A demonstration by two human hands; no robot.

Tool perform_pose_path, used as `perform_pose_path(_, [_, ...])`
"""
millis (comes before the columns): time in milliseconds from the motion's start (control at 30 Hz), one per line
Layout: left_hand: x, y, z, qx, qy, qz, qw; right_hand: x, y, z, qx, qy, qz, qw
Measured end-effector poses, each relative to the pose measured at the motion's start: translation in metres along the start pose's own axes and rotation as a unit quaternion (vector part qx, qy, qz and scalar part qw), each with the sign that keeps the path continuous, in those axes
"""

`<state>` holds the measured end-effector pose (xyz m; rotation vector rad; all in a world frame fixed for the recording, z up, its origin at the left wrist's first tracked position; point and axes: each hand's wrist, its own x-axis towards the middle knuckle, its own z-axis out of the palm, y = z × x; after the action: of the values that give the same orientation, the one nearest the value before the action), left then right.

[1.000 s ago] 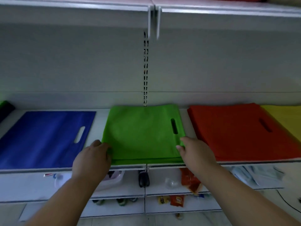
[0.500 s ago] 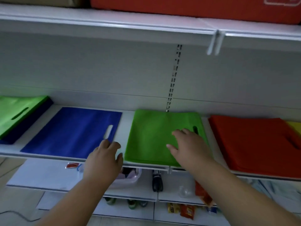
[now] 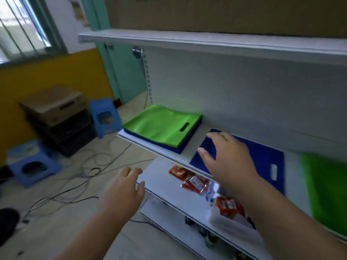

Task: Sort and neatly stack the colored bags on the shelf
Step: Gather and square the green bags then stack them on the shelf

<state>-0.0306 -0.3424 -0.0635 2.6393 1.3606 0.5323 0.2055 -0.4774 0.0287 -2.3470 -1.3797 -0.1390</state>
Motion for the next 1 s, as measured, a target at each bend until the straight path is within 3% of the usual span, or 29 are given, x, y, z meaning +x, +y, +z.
perform_pose_path(167, [0.033, -0.059, -0.007, 0.009, 0.003, -0.019, 1.000, 0.051, -0.048, 0.035, -0.006, 0.000, -0.010, 1.000])
perform_pose_path(500, [0.141, -0.111, 0.015, -0.004, -0.023, -0.026, 0.999, 0.148, -0.053, 0.096, -0.019, 0.003, 0.045, 0.999])
perform_pose_path(733, [0.207, -0.142, 0.031, -0.023, -0.092, -0.023, 0.995, 0.144, -0.066, 0.131, -0.084, -0.037, 0.143, 0.985])
perform_pose_path(1000, [0.268, -0.165, 0.042, -0.032, -0.143, 0.056, 0.988, 0.121, -0.089, 0.170, -0.205, -0.053, 0.243, 0.946])
